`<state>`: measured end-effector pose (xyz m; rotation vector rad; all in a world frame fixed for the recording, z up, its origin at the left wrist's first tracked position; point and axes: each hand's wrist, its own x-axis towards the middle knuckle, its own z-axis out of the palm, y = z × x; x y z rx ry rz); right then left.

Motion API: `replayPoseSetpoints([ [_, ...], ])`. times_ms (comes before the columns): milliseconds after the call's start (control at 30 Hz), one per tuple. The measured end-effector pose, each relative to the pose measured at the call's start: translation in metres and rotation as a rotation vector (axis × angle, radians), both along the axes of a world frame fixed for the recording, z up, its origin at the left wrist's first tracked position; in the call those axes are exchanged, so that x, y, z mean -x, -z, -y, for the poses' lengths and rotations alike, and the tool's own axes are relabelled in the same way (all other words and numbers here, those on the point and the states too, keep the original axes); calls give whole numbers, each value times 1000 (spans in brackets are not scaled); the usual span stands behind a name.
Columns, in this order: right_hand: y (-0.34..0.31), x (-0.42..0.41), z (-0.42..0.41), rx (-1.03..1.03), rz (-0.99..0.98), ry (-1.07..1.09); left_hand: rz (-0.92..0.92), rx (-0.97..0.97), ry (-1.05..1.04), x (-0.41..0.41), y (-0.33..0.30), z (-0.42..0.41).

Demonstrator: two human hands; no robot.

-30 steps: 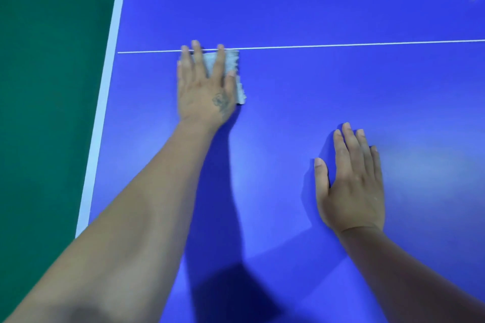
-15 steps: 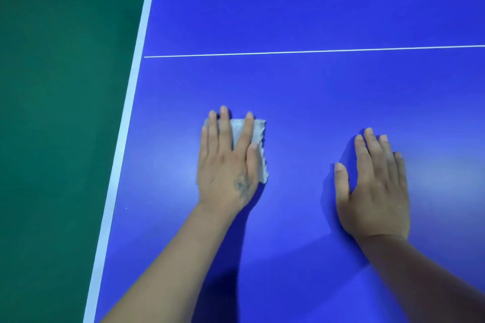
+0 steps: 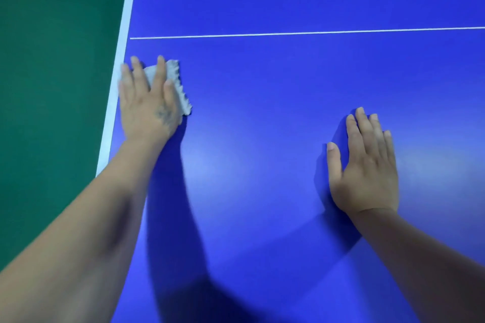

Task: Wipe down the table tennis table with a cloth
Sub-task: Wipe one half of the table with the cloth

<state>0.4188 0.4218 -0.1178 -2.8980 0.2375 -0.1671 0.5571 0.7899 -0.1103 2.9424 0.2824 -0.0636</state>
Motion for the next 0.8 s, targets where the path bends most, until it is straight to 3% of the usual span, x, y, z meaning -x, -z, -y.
replayPoseSetpoints([
  [200,1,-2,-2,58,-6,-9,19,-73,-33,149,-4,8],
  [333,-13,-7,-43,-16,32,-92,-11,-26,-1,189,-3,52],
  [567,-1,11,-108,64,-71,-133,142,-24,298,85,6,84],
  [800,5,8,-109,60,21,-134,58,-20,443,-12,1,59],
])
